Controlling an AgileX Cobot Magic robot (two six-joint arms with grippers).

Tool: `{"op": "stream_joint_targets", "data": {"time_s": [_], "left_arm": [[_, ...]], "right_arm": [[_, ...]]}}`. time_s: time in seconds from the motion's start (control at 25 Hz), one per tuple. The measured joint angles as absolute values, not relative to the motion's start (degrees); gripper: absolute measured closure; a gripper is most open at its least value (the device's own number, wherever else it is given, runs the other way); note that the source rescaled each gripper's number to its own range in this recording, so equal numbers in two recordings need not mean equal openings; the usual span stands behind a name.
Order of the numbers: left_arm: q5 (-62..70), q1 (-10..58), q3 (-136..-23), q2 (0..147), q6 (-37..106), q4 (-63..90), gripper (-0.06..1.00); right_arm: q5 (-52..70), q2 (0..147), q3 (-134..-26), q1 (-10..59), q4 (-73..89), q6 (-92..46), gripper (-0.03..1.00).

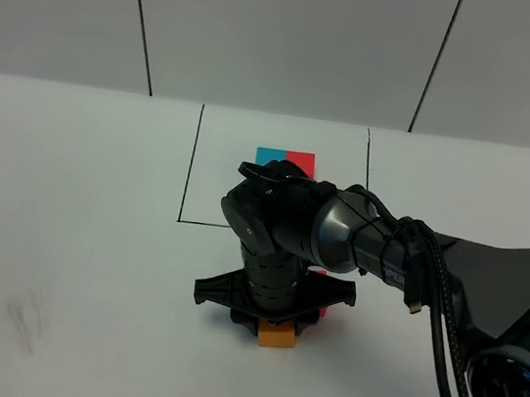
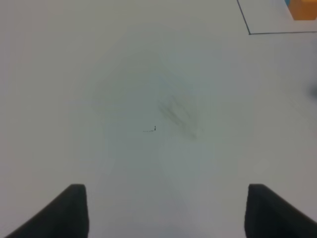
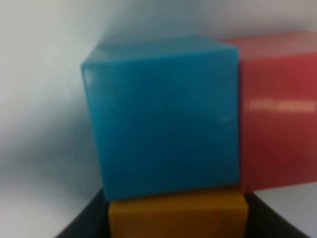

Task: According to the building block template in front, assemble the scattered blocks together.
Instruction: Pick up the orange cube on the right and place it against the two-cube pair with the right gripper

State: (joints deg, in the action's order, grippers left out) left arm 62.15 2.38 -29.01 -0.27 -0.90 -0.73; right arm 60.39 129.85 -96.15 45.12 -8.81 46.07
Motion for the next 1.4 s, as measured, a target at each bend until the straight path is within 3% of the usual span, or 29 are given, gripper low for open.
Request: {"op": "stream_joint_targets", "data": {"time_s": [1.4], "left_arm": [[62.15,2.38,-29.01,-0.27,-0.95,-0.73,0.5]], "right_arm": [[59.75,130.79,-97.02,45.05,-6.54,43.49,0.68]]}}
